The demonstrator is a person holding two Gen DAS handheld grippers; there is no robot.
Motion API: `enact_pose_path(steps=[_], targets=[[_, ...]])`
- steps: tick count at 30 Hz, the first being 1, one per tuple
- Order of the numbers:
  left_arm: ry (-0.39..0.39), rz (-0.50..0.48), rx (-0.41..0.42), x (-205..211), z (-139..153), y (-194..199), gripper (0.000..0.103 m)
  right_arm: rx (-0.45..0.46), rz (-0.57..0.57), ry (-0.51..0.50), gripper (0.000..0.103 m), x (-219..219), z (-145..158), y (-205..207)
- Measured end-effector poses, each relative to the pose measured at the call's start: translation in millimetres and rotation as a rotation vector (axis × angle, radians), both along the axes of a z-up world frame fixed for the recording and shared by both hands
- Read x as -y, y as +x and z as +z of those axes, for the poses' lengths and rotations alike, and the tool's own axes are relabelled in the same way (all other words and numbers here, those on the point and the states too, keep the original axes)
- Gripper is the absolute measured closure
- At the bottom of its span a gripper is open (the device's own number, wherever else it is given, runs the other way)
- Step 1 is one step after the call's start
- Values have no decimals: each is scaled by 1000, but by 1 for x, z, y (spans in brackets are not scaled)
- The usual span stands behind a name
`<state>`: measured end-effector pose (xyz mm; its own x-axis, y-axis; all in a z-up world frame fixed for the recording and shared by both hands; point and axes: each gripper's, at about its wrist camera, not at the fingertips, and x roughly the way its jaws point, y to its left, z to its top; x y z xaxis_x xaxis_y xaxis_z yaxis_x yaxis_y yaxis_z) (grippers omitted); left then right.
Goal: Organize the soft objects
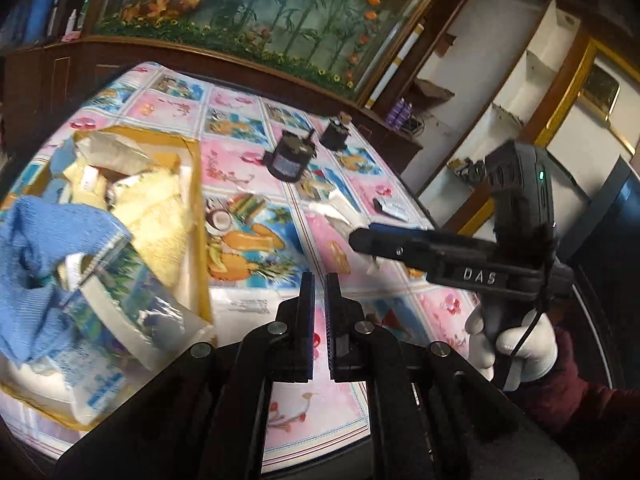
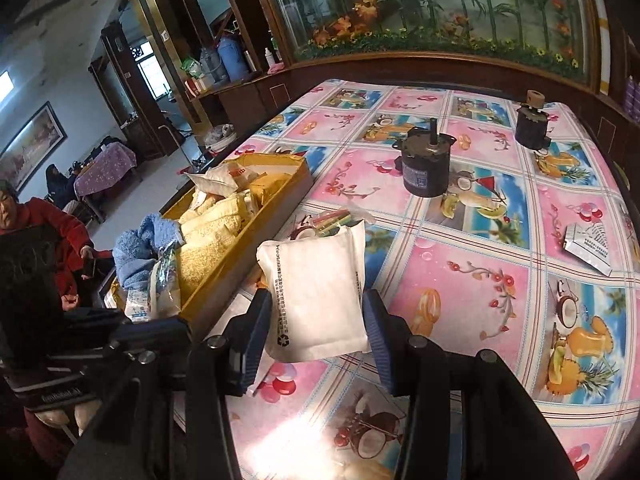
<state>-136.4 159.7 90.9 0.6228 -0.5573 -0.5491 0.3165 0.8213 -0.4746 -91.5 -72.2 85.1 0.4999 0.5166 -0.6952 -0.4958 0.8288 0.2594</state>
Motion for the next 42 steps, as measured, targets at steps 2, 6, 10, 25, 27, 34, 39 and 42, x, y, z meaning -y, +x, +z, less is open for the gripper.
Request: enact_pose_path(steps=[2,6,10,25,27,34,39,42], targets=[[-10,63,-6,-26,9,9,99,3,27,16,56,-13,5,1],[4,215,-57,-76,4,41,99,4,92,34,56,-49,11,7],[-68,305,-158,-114,-26,78,99,-26,144,30,56,-90,5,18],[-167,351,-50,-136,-9,27,52,-160,198,-157,47,-191,-27,72],[-197,359,-21,-146,-9,6,52,-145,198,-166,47,-189,-15,69],[-214,402,-1,-173,-27,-48,46,-158,298,15,40,-229,43,78],[-248,443,-32,-192,-44,-72,46,-404,344,1,40,-296,-3,119],[-263,465,-38,-203,-50,-83,46,-494,295,14,40,-308,-29,140]])
